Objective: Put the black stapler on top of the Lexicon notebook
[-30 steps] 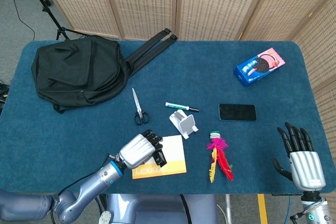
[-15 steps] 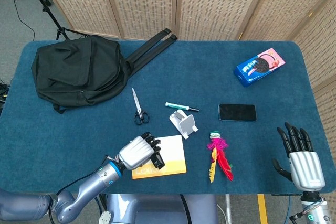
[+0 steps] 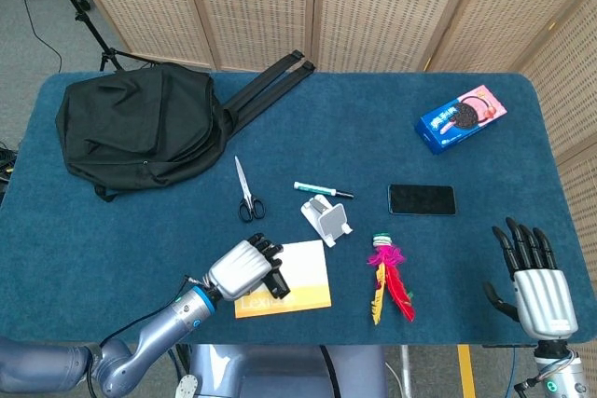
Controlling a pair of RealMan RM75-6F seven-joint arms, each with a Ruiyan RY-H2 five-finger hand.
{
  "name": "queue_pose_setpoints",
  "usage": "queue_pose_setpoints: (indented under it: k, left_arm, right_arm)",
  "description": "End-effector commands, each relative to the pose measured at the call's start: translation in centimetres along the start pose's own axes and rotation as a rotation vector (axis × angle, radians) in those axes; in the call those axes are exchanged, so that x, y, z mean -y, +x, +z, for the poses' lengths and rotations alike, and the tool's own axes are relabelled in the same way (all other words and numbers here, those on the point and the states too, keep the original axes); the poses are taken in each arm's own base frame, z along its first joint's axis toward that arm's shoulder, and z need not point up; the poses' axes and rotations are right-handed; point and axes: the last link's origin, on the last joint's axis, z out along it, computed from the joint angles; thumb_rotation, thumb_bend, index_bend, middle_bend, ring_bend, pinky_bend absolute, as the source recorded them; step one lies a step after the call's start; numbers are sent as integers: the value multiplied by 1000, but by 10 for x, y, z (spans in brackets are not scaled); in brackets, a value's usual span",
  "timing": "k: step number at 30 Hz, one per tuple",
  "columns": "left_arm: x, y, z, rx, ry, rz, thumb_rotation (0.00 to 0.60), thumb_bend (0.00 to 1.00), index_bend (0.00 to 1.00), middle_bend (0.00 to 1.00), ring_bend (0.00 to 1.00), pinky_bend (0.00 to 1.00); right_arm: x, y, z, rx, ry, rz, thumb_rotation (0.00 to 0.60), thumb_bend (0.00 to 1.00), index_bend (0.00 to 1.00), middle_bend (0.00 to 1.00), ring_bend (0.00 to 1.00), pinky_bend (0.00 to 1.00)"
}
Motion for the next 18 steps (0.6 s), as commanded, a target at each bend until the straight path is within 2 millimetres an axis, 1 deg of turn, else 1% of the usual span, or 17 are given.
queue_pose_setpoints:
  k: [1,4,10,18]
  left_arm:
    - [0,0,0,-2,5,-1,600,403,430,256,243,251]
    - [-1,0,1,-2,6,-3,600,400,367,231,232,251]
    - [-3,1,1,-6,4,-11,600,387,286,185,206,251]
    - [0,6,2,-31,23,-30,600,376,269,161,184,250]
  right_arm:
    - [0,0,0,0,-1,0,600,337,67,0,0,0]
    - [0,0,0,-1,-1,0,600,337,67,0,0,0]
    - [0,0,0,-3,-1,0,600,336,67,0,0,0]
    - [0,0,0,-2,-1,-1,600,337,67,0,0,0]
